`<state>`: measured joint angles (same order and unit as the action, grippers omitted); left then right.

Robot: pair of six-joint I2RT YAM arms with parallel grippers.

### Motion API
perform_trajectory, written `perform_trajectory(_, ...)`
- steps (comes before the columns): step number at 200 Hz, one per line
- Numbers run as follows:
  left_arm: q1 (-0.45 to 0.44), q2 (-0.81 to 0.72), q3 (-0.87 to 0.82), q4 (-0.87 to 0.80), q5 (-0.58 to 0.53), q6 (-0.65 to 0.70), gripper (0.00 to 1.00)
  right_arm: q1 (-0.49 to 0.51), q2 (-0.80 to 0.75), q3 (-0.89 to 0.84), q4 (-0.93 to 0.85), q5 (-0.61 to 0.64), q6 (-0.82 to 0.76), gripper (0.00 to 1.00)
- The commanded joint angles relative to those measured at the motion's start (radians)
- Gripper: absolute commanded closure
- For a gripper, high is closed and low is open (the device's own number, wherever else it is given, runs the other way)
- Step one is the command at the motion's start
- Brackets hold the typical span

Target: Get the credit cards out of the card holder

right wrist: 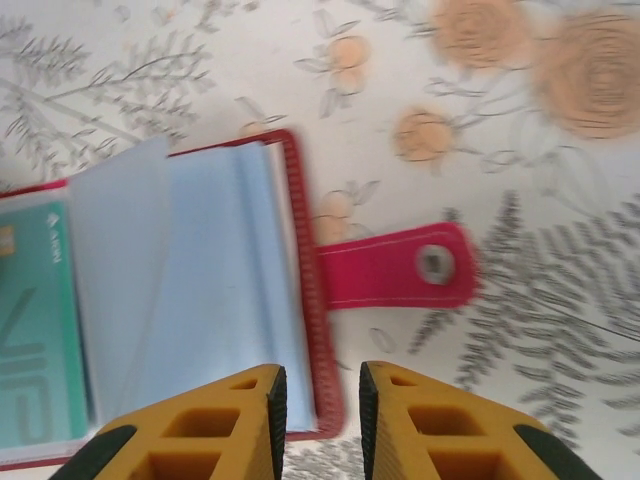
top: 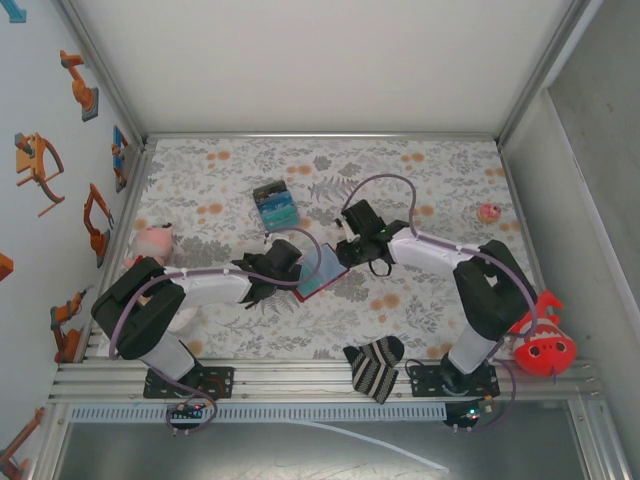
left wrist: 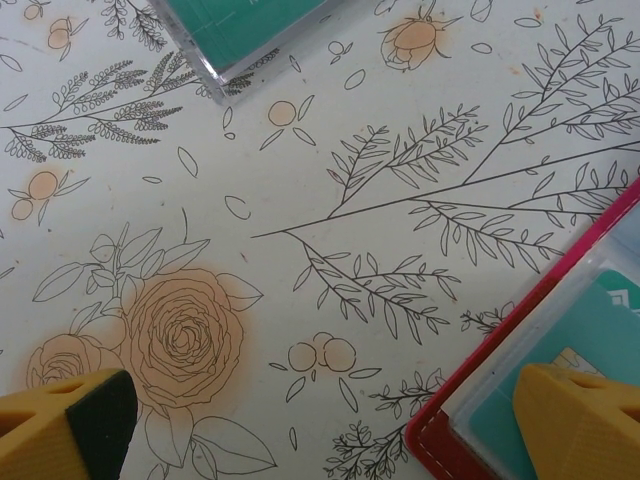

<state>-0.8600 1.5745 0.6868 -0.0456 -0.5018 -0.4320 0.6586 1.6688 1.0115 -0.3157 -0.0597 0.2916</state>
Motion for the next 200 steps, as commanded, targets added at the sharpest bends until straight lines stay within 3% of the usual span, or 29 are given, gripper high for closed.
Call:
perform_trajectory(1, -0.004, 0.009, -0.005, 0.001, -0.018, -0.019, 0.03, -0.020, -0.055, -0.018, -0.006, 0.019, 0.031, 0.74)
perform_trajectory(53, -0.004, 0.011, -0.001, 0.011, -0.017, -0.016, 0.03, -0.024, -0.132, -0.012, -0.064, 0.063, 0.033, 0.74)
perform_trajectory(200, -0.005, 0.050, 0.090, 0.045, 0.021, 0.026, 0.03, -0.024, -0.252, -0.027, -0.099, 0.023, 0.056, 0.74)
